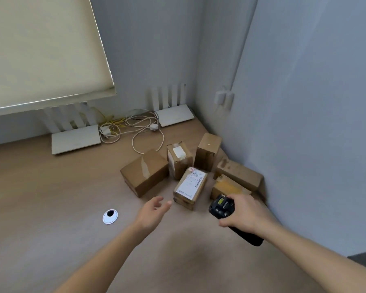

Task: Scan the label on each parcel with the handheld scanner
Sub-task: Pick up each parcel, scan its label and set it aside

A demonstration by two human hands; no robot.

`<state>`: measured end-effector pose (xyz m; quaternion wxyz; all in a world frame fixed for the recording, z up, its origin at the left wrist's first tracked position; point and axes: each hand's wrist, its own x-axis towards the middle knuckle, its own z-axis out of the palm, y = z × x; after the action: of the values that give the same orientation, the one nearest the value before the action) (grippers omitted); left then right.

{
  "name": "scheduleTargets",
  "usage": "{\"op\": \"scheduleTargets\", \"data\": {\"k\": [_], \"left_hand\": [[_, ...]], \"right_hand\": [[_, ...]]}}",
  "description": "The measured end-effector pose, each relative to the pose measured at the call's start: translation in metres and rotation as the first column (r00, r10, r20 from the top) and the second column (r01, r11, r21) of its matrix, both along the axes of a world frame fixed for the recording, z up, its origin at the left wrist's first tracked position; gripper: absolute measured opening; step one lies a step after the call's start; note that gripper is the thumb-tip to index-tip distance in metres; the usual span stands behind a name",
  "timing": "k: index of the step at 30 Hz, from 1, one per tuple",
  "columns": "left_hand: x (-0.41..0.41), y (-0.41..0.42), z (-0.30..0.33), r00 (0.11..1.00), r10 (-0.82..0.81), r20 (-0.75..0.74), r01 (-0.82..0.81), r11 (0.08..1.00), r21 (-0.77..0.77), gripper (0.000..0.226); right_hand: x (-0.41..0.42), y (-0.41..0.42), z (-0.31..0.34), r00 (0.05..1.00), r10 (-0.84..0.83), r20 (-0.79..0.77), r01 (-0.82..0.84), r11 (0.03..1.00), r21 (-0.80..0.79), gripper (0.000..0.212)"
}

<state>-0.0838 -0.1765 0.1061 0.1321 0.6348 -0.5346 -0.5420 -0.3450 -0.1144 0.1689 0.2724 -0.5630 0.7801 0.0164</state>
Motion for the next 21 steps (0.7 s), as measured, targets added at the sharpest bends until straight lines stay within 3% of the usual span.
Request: {"op": "scheduleTargets", "data": {"k": [8, 13, 21], "left_hand": [[-0.046, -0.044, -0.067, 0.988, 0.152, -0.013, -0.15, 0.983, 0.105, 0.067], [-0.058, -0.058, -0.091, 0.978, 0.209, -0.009, -0.205, 0.967, 0.151, 0.071], [-0.064, -0.069, -0.107, 0.937, 0.34, -0.074, -0.324, 0.93, 0.175, 0.037]], "right_hand": [[-0.028, -0.107, -0.05, 0.979, 0.198, -0.051, -0.2, 0.979, -0.045, 0.06], [-0.029, -0.157, -0.066, 0.962, 0.272, -0.034, -0.274, 0.961, -0.045, 0.075], [-0.028, -0.177, -0.093, 0.941, 0.328, 0.089, -0.333, 0.942, 0.047, 0.082]]}}
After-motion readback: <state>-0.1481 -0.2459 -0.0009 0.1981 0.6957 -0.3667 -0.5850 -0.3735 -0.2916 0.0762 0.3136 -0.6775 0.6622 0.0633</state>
